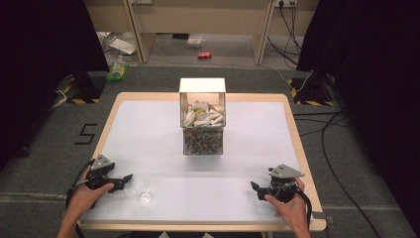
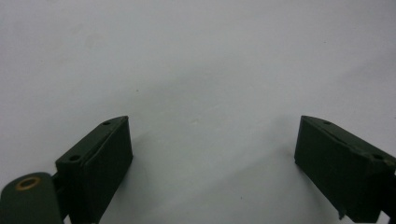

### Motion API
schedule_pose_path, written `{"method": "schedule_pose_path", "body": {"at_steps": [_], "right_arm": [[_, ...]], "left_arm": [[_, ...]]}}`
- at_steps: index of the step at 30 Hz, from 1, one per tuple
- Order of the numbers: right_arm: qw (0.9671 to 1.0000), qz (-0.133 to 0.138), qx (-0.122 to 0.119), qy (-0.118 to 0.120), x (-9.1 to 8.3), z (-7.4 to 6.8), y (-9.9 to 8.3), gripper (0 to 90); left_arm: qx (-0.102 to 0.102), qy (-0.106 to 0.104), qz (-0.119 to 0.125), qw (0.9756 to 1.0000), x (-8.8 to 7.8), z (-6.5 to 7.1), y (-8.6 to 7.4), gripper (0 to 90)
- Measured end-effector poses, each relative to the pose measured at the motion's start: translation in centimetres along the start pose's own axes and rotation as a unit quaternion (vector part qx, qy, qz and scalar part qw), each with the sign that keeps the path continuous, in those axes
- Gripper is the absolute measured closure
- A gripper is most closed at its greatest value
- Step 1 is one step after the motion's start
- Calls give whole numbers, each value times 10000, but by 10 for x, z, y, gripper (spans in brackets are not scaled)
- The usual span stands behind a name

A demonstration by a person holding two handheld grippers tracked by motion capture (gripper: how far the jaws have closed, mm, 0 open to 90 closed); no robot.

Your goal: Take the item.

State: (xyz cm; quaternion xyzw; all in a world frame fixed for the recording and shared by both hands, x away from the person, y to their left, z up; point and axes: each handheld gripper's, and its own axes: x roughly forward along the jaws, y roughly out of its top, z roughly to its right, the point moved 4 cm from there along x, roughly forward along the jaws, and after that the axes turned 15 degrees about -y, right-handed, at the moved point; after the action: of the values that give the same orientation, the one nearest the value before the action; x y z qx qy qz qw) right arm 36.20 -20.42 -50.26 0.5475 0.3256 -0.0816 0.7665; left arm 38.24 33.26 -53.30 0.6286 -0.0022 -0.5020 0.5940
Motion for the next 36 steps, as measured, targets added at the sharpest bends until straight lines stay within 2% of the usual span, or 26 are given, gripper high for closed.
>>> {"method": "schedule_pose_path", "body": {"at_steps": [1, 3, 6, 9, 10, 14, 22, 27, 30, 36], "right_arm": [[10000, 0, 0, 0, 0, 0, 0, 164], [9998, 191, 1, 23, -4, -4, 11, 172], [9992, 352, 14, 175, -9, -9, 23, 180], [9987, 448, -11, 227, -12, -13, 31, 183], [9982, 542, -52, 246, -14, -17, 40, 188], [9973, 656, -134, 314, -18, -24, 53, 196], [9945, 960, -205, 361, -26, -31, 82, 220], [9934, 1070, -221, 356, -29, -33, 94, 233], [9915, 1214, -281, 382, -33, -37, 106, 236], [9897, 1346, -260, 414, -38, -42, 122, 253]], "left_arm": [[0, 0, 0, 10000, 0, 0, 0, 105], [4, 8, -1, 10000, 0, 0, 0, 105], [5, 10, -3, 10000, 0, 0, 0, 104], [7, 12, -3, 10000, 0, 0, 0, 104], [7, 11, -3, 10000, 0, 0, 0, 104], [7, 13, -1, 10000, 0, 0, 0, 104], [7, 10, -5, 10000, 0, 0, 0, 104], [7, 13, -1, 10000, 0, 0, 0, 104], [11, 13, 1, 10000, 0, 0, 0, 103], [12, 14, 1, 10000, 0, 0, 0, 103]]}}
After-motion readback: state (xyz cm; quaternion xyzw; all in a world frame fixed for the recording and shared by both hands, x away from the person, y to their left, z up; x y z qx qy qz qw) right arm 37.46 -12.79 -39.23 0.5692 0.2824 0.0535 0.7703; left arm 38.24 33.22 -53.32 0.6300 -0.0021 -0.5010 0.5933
